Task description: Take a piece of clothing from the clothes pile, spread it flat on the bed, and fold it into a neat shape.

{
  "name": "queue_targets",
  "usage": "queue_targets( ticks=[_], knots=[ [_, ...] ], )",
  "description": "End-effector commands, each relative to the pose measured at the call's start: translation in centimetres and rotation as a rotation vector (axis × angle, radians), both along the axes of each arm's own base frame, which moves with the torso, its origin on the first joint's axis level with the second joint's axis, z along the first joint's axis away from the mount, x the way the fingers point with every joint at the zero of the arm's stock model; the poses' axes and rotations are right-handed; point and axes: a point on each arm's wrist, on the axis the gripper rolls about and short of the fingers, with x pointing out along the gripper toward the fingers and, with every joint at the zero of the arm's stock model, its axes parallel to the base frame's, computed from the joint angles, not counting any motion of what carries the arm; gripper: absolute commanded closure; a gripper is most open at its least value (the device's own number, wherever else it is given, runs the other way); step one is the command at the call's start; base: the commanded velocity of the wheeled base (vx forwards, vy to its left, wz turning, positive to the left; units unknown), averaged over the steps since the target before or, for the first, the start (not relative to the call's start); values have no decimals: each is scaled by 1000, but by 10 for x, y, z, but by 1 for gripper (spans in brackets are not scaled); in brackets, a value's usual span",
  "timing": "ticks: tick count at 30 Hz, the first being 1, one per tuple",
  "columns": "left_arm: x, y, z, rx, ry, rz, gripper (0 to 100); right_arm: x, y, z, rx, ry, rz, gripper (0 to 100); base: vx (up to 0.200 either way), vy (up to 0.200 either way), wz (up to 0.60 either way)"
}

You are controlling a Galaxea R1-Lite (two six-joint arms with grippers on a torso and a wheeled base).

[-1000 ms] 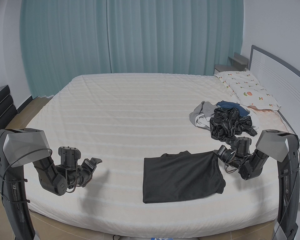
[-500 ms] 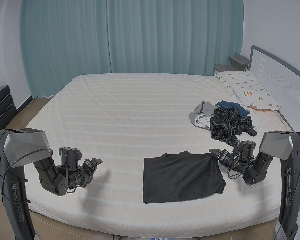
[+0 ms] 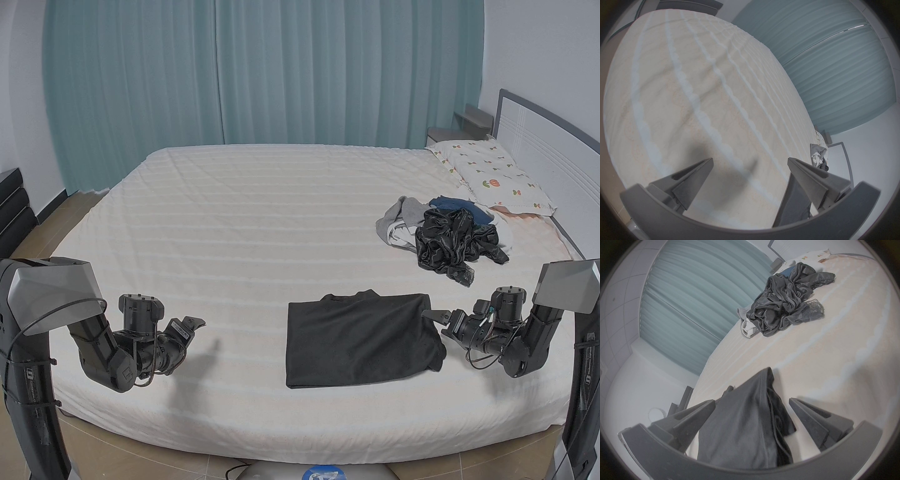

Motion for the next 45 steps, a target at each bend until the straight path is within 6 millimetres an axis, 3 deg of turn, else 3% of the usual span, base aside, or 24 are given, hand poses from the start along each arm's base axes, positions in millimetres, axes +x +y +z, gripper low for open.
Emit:
queue_targets(
  ticks=[1, 9, 19, 20, 26, 45],
  knots=[
    [0, 0, 0, 1, 0, 0, 0, -6, -3, 3, -4, -1, 15, 0, 0, 0, 0],
    [0, 0, -1, 1, 3, 0, 0, -9, -6, -1, -30, -2, 32, 0, 0, 0, 0],
    [0, 0, -1, 1, 1, 0, 0, -22, 6, -13, -78, 27, 128, 0, 0, 0, 0],
    [0, 0, -1, 1, 3, 0, 0, -22, 5, -12, -82, 23, 127, 100, 0, 0, 0],
    [0, 0, -1, 1, 1, 0, 0, -25, -5, -3, -100, 11, 109, 100, 0, 0, 0],
    [0, 0, -1, 1, 1, 0, 0, -33, -22, -15, -226, 33, 157, 100, 0, 0, 0]
  ],
)
